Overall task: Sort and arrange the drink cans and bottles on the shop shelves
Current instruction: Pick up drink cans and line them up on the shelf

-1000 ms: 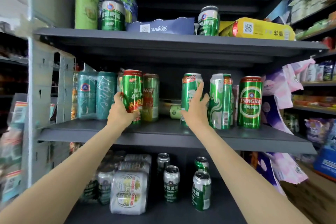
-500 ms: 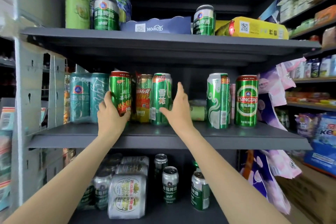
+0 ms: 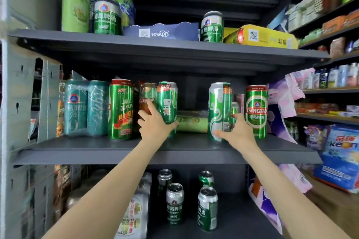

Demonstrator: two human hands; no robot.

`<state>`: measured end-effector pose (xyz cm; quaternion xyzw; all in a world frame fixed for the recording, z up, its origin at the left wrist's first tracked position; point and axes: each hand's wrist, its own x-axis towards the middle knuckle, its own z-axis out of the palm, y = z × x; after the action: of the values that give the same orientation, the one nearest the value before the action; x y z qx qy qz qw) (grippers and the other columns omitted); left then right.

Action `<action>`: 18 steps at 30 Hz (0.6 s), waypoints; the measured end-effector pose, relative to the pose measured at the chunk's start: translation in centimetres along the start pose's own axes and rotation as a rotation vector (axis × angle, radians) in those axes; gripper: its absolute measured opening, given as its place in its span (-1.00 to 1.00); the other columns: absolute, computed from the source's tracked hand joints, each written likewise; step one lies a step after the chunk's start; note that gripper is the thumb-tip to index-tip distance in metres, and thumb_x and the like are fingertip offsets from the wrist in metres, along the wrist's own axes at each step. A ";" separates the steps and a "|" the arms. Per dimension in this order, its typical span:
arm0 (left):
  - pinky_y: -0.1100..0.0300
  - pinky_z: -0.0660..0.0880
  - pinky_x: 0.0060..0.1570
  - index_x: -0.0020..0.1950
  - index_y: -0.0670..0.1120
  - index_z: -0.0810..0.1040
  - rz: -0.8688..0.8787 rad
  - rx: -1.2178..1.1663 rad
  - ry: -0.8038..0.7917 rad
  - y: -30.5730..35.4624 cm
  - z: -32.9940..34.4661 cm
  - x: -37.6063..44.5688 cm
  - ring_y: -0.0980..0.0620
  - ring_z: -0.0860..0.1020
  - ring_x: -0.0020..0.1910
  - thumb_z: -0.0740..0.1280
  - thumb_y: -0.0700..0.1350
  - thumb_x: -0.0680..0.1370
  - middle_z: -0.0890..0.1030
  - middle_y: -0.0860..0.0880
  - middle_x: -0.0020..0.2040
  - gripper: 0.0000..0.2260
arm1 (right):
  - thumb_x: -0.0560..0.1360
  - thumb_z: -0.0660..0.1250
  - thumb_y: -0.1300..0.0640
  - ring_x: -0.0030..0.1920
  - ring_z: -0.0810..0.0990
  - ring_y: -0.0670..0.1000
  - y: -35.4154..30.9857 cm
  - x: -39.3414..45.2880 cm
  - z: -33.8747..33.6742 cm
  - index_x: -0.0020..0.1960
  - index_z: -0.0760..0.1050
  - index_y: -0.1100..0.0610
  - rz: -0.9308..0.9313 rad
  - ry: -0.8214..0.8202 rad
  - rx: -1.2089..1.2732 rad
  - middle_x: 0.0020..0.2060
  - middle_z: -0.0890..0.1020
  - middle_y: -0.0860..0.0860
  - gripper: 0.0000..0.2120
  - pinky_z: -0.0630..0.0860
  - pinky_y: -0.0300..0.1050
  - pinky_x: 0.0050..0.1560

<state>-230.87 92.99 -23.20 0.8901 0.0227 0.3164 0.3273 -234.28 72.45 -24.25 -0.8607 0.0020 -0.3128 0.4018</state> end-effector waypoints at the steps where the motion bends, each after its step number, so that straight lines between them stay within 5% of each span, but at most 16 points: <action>1: -0.06 0.37 0.17 0.51 -0.10 -0.24 0.015 0.032 0.016 0.1 0.3 0.2 -0.31 0.29 0.27 0.43 0.15 0.40 0.10 -0.30 0.39 0.00 | 0.34 0.52 0.07 0.20 0.47 0.13 -0.4 0.2 0.6 0.40 0.18 0.20 -0.009 -0.020 0.006 0.22 0.49 0.13 -0.23 0.42 -0.04 0.11; 5: -0.05 0.33 0.18 0.51 -0.09 -0.26 0.077 0.029 -0.010 0.2 1.0 0.7 -0.33 0.27 0.28 0.39 0.06 0.47 0.11 -0.29 0.39 -0.08 | 0.34 0.52 0.05 0.05 0.51 0.07 -2.8 1.3 3.7 0.30 0.23 0.21 -0.072 -0.110 -0.051 0.12 0.53 0.10 -0.31 0.47 -0.07 0.02; 11: -0.06 0.30 0.19 0.51 -0.08 -0.25 0.074 -0.004 0.018 0.0 0.6 0.3 -0.34 0.26 0.27 0.37 0.01 0.49 0.13 -0.30 0.38 -0.11 | 0.41 0.47 0.06 0.15 0.49 0.16 -4.9 3.1 7.4 0.30 0.17 0.25 -0.111 -0.193 -0.100 0.16 0.50 0.19 -0.34 0.33 -0.14 -0.13; 18: -0.17 0.23 0.29 0.52 -0.03 -0.23 0.243 0.166 0.219 0.1 1.0 -0.1 -0.29 0.09 0.42 0.45 0.04 0.40 0.01 -0.26 0.48 -0.02 | 0.39 0.48 0.03 0.28 0.44 0.14 -3.5 5.6 7.5 0.39 0.24 0.22 -0.194 -0.353 -0.103 0.28 0.47 0.15 -0.30 0.40 -0.03 0.25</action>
<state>-230.38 92.33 -23.80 0.8705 -0.0235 0.4456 0.2074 -226.61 78.53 -22.44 -0.9177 -0.1351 -0.1938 0.3194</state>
